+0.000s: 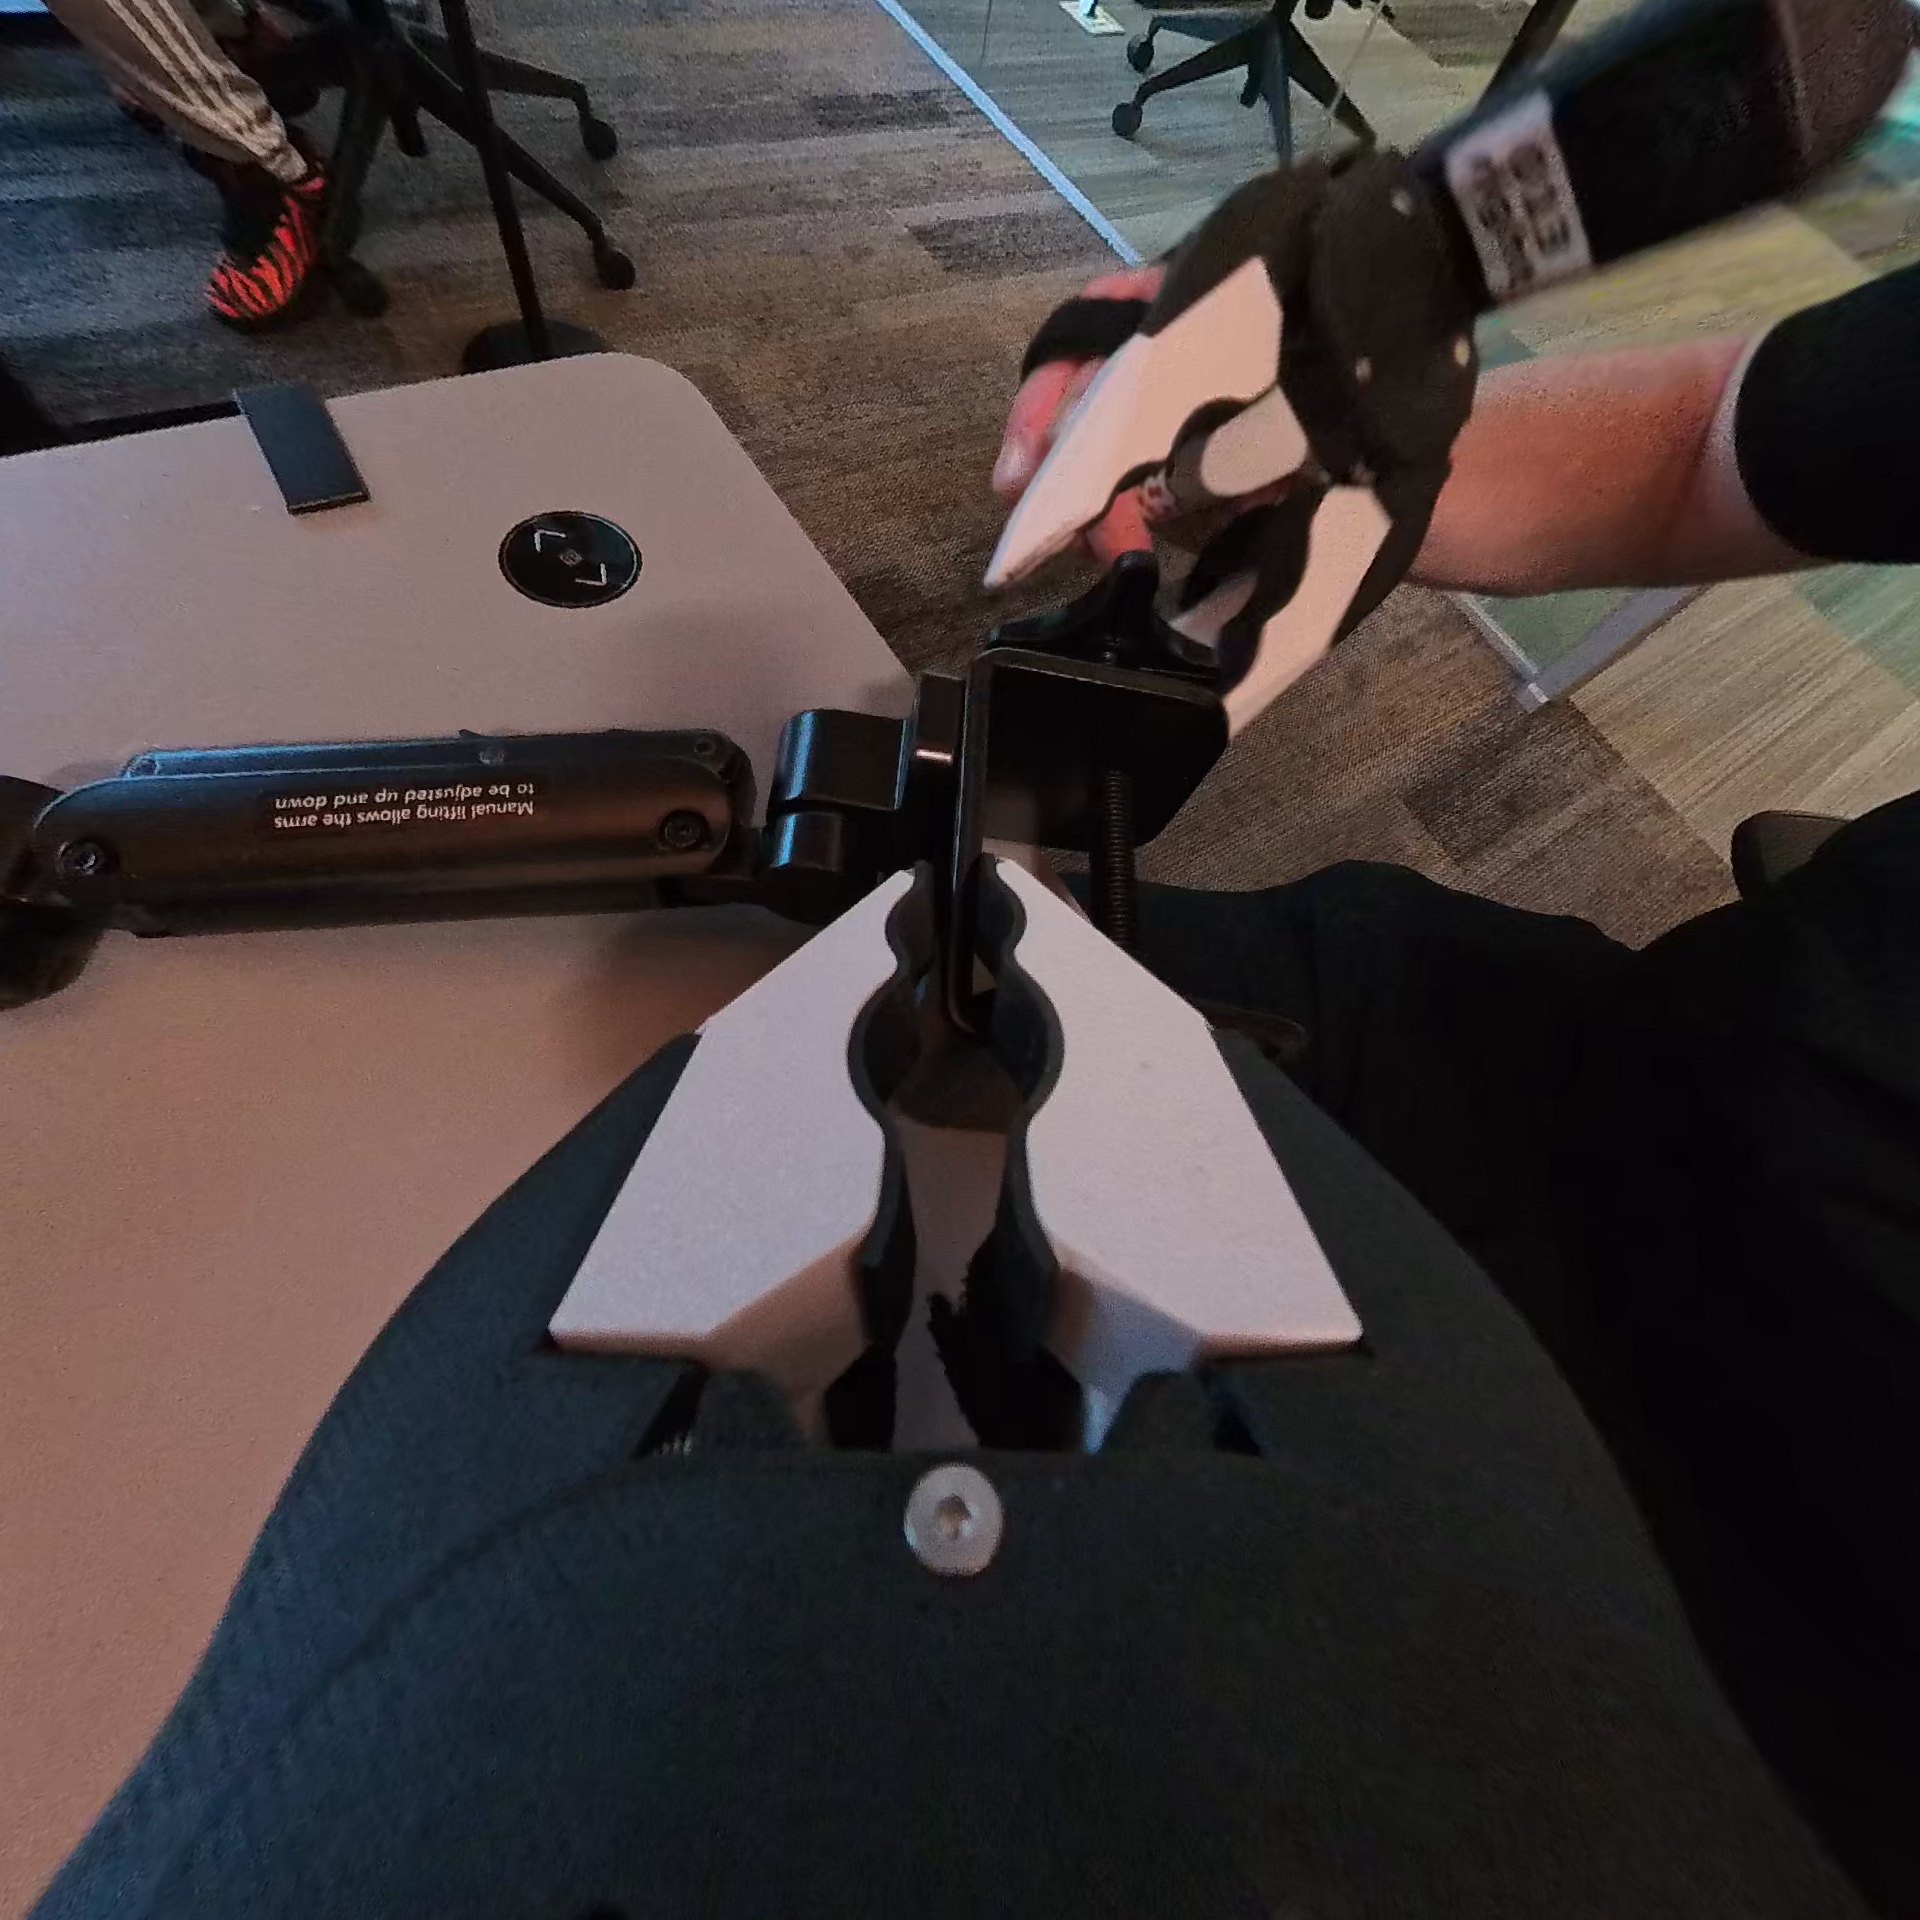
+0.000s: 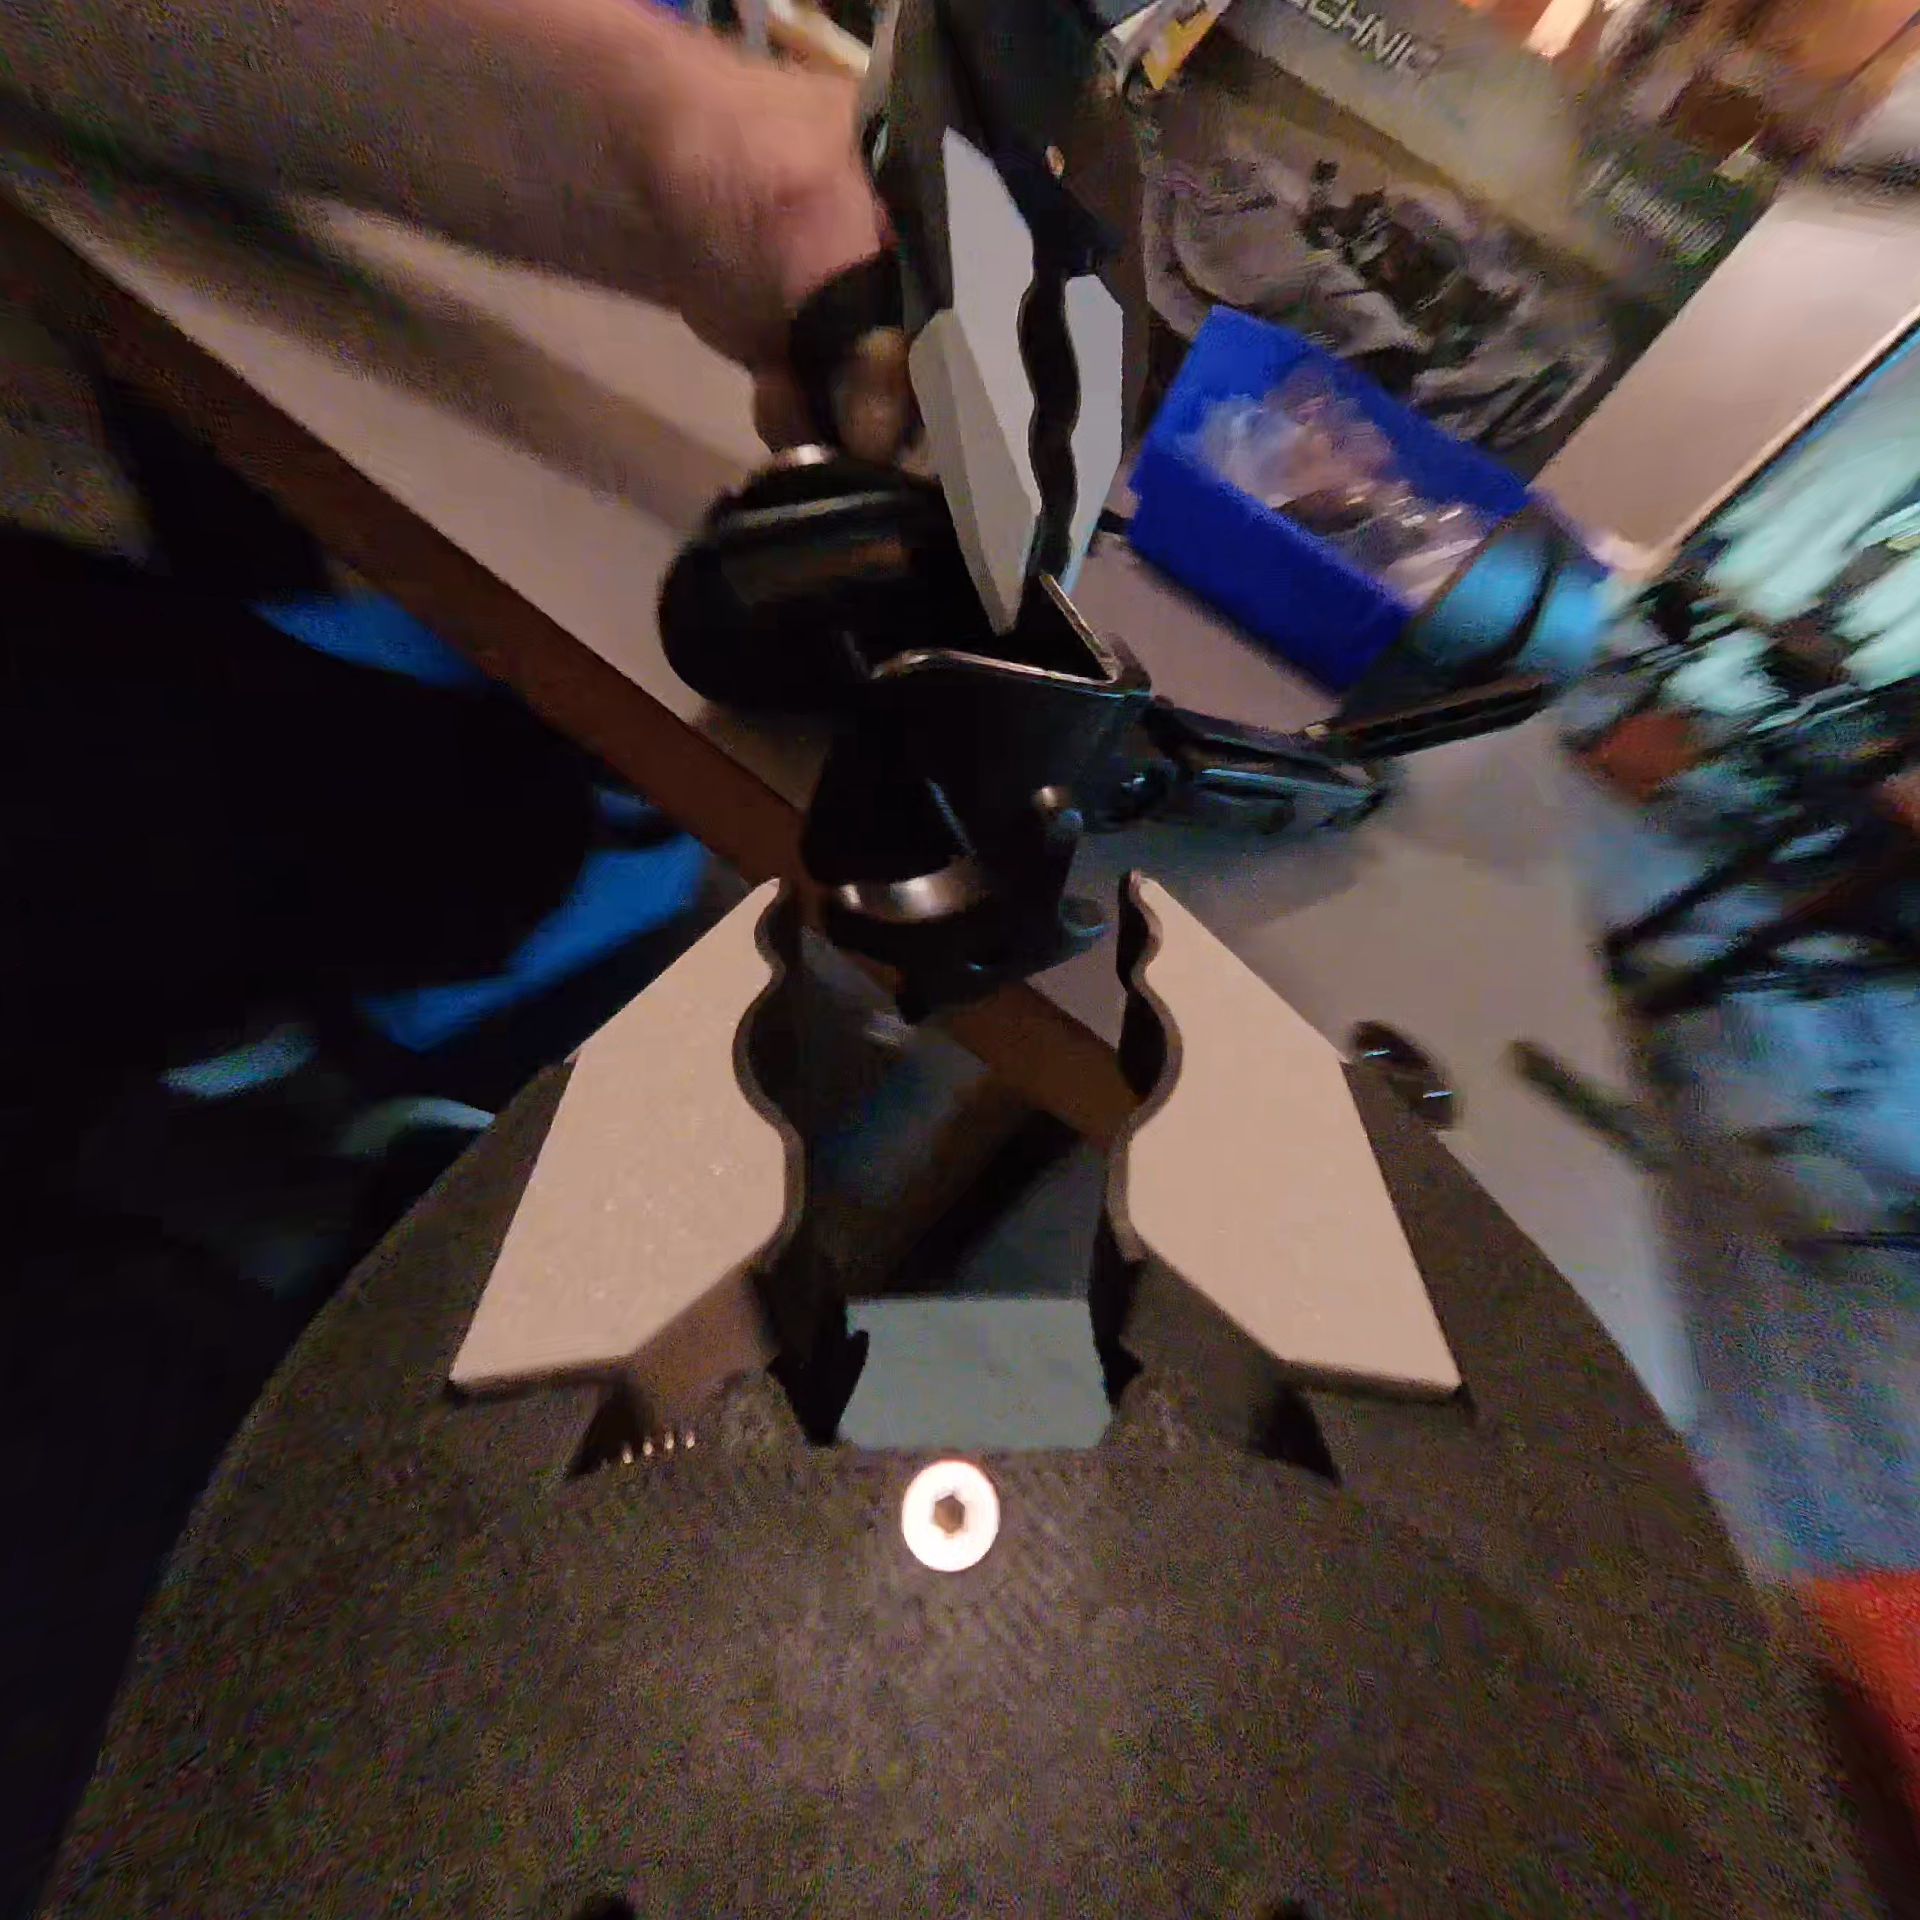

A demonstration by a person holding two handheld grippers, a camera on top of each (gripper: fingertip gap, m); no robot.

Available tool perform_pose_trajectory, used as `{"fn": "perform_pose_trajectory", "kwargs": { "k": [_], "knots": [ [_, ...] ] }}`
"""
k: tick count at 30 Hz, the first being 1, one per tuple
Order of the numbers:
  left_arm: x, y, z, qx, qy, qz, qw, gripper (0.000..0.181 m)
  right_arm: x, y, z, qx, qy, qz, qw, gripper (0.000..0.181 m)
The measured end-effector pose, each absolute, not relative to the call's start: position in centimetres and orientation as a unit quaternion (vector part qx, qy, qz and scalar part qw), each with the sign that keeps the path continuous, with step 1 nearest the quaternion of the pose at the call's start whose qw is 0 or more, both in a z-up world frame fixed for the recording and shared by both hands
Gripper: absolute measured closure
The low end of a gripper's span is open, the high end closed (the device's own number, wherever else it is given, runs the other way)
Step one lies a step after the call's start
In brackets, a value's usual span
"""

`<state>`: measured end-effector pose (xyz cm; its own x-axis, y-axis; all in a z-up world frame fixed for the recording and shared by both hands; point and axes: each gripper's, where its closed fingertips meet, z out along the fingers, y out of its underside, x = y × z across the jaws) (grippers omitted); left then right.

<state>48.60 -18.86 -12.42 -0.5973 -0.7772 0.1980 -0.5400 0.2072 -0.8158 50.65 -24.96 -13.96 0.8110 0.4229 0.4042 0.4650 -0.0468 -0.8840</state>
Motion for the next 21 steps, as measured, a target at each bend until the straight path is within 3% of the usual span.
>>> {"fn": "perform_pose_trajectory", "kwargs": {
  "k": [2, 5, 7, 9, 14, 16, 18, 19, 21],
  "knots": [
    [48.6, -18.9, -12.4, -0.431, 0.764, -0.463, 0.126, 0.174, 50.8, -25.5, -13.2, -0.738, -0.188, 0.211, 0.613, 0.114],
    [48.6, -18.9, -12.4, -0.43, 0.765, -0.463, 0.126, 0.174, 52.2, -25.4, -13.3, -0.708, -0.021, 0.443, 0.549, 0.118],
    [48.6, -18.9, -12.4, -0.43, 0.765, -0.464, 0.125, 0.174, 51.3, -25.3, -14.2, -0.703, -0.003, 0.5, 0.506, 0.12],
    [48.6, -18.8, -12.4, -0.43, 0.765, -0.463, 0.126, 0.174, 49.6, -25.4, -14.3, -0.705, -0.029, 0.517, 0.486, 0.139],
    [48.6, -18.8, -12.4, -0.43, 0.764, -0.465, 0.125, 0.174, 49.6, -24.8, -15.0, -0.749, -0.14, 0.345, 0.547, 0.142],
    [48.6, -18.9, -12.4, -0.427, 0.766, -0.464, 0.125, 0.174, 50.1, -24.4, -15.3, -0.761, -0.252, 0.113, 0.587, 0.144],
    [48.6, -18.8, -12.4, -0.428, 0.765, -0.464, 0.127, 0.174, 51.4, -23.8, -15.2, -0.714, -0.366, -0.197, 0.564, 0.142],
    [48.6, -18.7, -12.4, -0.429, 0.763, -0.466, 0.127, 0.174, 51.5, -23.7, -15.0, -0.704, -0.371, -0.236, 0.558, 0.142],
    [48.6, -18.7, -12.4, -0.428, 0.763, -0.467, 0.125, 0.174, 51.4, -23.9, -15.0, -0.712, -0.344, -0.17, 0.588, 0.141]
  ]
}}
